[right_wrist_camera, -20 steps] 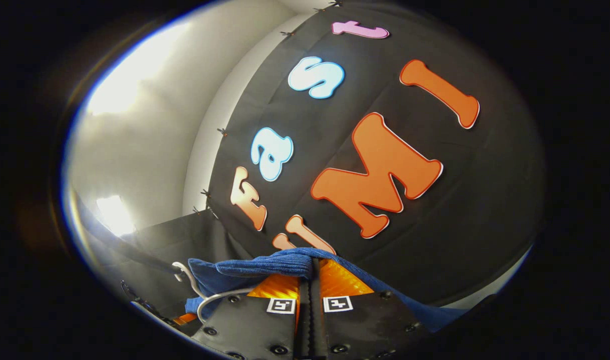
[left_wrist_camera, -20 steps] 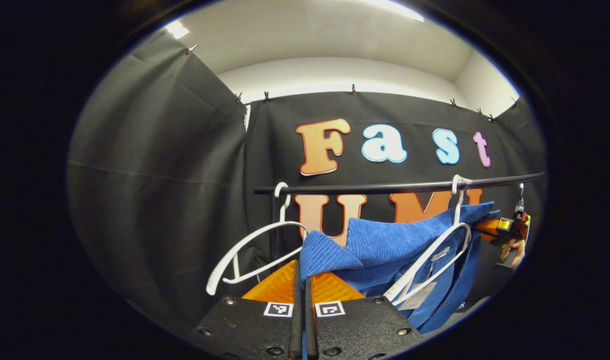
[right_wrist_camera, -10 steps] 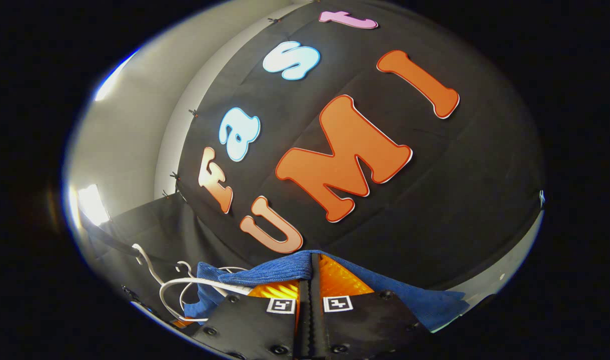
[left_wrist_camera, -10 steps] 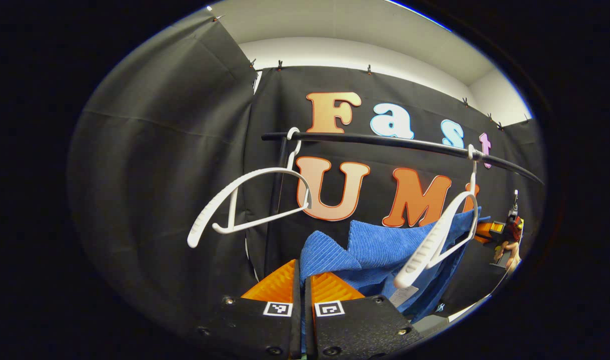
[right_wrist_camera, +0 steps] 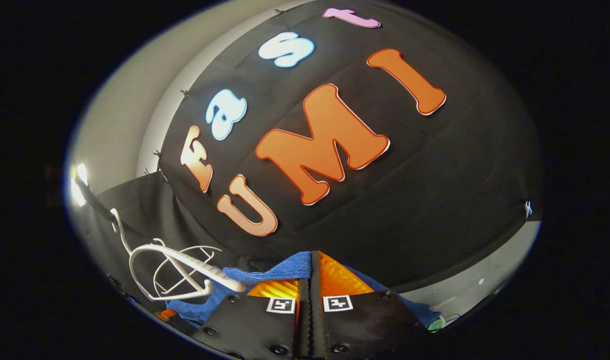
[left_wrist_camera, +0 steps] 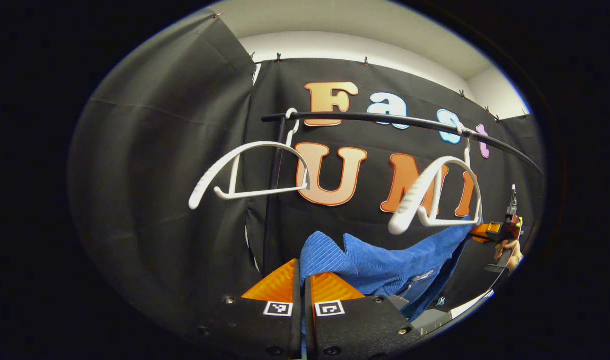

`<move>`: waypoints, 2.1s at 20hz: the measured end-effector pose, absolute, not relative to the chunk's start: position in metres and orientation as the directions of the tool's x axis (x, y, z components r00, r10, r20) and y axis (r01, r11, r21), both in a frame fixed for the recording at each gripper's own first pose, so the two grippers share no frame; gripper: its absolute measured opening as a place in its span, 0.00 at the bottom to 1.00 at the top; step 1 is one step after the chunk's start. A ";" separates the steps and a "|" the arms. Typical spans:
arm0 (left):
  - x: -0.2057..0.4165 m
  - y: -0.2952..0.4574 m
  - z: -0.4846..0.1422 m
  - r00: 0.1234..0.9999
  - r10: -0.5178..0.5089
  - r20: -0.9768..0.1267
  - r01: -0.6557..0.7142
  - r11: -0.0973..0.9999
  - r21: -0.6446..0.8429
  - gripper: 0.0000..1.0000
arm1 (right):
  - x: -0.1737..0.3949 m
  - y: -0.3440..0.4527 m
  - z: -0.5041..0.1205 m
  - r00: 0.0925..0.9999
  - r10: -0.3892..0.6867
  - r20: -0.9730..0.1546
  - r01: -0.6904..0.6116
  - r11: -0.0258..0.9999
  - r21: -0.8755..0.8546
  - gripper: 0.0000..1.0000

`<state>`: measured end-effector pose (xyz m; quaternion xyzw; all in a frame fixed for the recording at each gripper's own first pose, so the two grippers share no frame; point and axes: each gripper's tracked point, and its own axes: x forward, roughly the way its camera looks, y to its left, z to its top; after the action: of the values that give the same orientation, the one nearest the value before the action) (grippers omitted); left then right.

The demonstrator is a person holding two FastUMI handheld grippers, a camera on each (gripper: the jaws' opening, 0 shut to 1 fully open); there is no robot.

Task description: Grasp the clothes on the hanger with both hands and then place them into the laundry hamper below.

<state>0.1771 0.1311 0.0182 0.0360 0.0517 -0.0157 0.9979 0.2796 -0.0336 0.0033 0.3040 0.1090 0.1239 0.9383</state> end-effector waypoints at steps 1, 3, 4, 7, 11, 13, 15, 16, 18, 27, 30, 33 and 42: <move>0.177 0.131 0.016 0.994 -0.028 -0.110 0.036 0.997 0.071 0.05 | 0.275 -0.033 -0.005 0.945 0.296 -0.140 -0.156 0.782 0.603 0.07; 0.173 0.130 0.007 0.991 -0.034 -0.126 0.042 0.997 0.059 0.03 | 0.263 -0.031 -0.017 0.942 0.295 -0.160 -0.139 0.777 0.613 0.07; 0.167 0.127 0.005 0.990 -0.037 -0.132 0.044 0.998 0.052 0.03 | 0.256 -0.032 -0.024 0.942 0.291 -0.166 -0.133 0.781 0.611 0.07; 0.159 0.122 -0.005 0.988 -0.042 -0.151 0.048 0.998 0.035 0.03 | 0.234 -0.030 -0.036 0.940 0.282 -0.190 -0.122 0.801 0.587 0.07; 0.142 0.109 -0.023 0.983 -0.062 -0.174 0.065 0.998 0.016 0.03 | 0.210 -0.022 -0.041 0.937 0.282 -0.204 -0.125 0.820 0.558 0.07; 0.137 0.095 -0.029 0.979 -0.082 -0.184 0.086 0.996 0.014 0.03 | 0.196 -0.015 -0.043 0.934 0.289 -0.211 -0.134 0.829 0.543 0.07; 0.132 0.079 -0.038 0.972 -0.116 -0.205 0.122 0.992 0.013 0.03 | 0.182 -0.007 -0.048 0.929 0.299 -0.219 -0.148 0.841 0.521 0.07; 0.128 0.068 -0.044 0.968 -0.131 -0.215 0.139 0.990 0.019 0.03 | 0.176 -0.001 -0.050 0.925 0.306 -0.224 -0.158 0.848 0.507 0.07; 0.122 0.045 -0.056 0.958 -0.163 -0.234 0.174 0.984 0.026 0.03 | 0.167 0.008 -0.058 0.920 0.312 -0.238 -0.171 0.864 0.473 0.07; 0.117 -0.043 -0.119 0.910 -0.244 -0.335 0.260 0.966 0.004 0.04 | 0.137 0.027 -0.096 0.900 0.306 -0.310 -0.185 0.913 0.363 0.07; 0.120 -0.061 -0.150 0.886 -0.251 -0.391 0.274 0.962 0.005 0.03 | 0.135 0.021 -0.121 0.890 0.282 -0.359 -0.153 0.925 0.347 0.07; 0.129 -0.070 -0.183 0.862 -0.240 -0.447 0.276 0.961 0.016 0.03 | 0.134 0.014 -0.152 0.873 0.253 -0.417 -0.131 0.945 0.299 0.07; 0.141 -0.075 -0.284 0.752 -0.179 -0.634 0.279 0.958 0.060 0.04 | 0.129 -0.010 -0.260 0.788 0.179 -0.589 -0.054 0.973 0.224 0.07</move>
<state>0.1408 -0.0750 -0.2844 0.0754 0.3299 -0.1228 0.9329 0.1295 -0.0097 -0.2603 0.0979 0.3195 0.0621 0.9405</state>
